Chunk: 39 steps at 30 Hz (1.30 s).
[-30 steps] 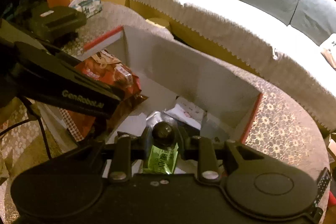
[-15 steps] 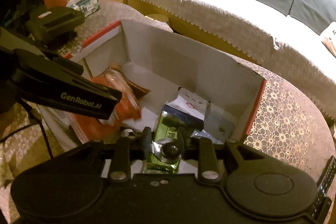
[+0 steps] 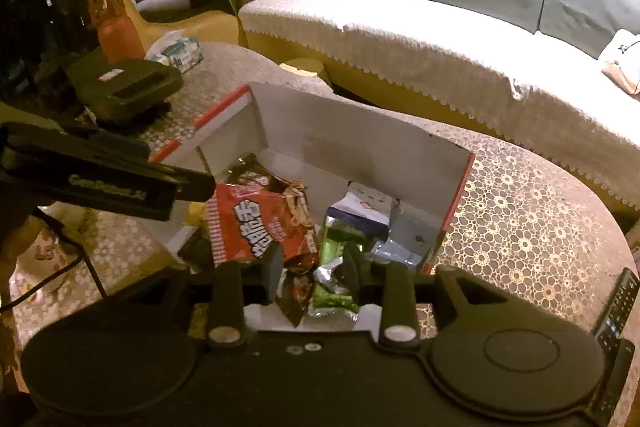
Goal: Organize snacks
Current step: 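Lower the red snack bag into the box and open the left tool, then withdraw the left tool from the box to the dark blue candy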
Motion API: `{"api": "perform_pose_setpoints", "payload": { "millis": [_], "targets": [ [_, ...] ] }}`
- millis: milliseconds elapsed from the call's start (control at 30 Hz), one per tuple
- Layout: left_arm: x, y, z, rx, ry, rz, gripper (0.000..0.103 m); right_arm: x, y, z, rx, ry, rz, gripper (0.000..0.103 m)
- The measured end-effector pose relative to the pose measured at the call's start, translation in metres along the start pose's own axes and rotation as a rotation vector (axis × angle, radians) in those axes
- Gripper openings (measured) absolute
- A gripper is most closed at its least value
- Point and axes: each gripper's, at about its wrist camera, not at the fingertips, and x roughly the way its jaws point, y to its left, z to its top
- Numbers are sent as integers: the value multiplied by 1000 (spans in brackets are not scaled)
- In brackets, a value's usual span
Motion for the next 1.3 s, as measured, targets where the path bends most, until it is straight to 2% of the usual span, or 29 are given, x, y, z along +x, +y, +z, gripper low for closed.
{"api": "perform_pose_setpoints", "payload": {
  "millis": [33, 67, 100, 200, 333, 600, 867, 1067, 1300],
  "targets": [
    [-7, 1, -3, 3, -8, -3, 81, -6, 3, -2, -7, -10, -2, 39],
    [-15, 1, -7, 6, -17, -6, 81, -12, 6, -5, -13, -18, -2, 45],
    [-22, 2, -11, 7, -24, -7, 82, -17, 8, -7, -15, -25, -1, 55],
    [-44, 7, -24, -1, -45, -17, 83, -32, 13, -17, -20, -49, -1, 75],
    [-67, 12, -43, -5, -61, -25, 84, -47, 19, -27, -12, -58, 21, 80],
    [-95, 20, -91, -40, -70, -26, 87, -72, 40, -51, -24, -74, 61, 100],
    [-101, 29, -141, -85, -58, -9, 92, -82, 57, -79, -33, -64, 98, 103],
    [-87, 26, -176, -25, -24, -34, 92, -81, 63, -97, -18, -39, 109, 103],
    [-50, 27, -202, 23, 64, -66, 92, -73, 61, -122, -15, 6, 89, 103]
  ]
}}
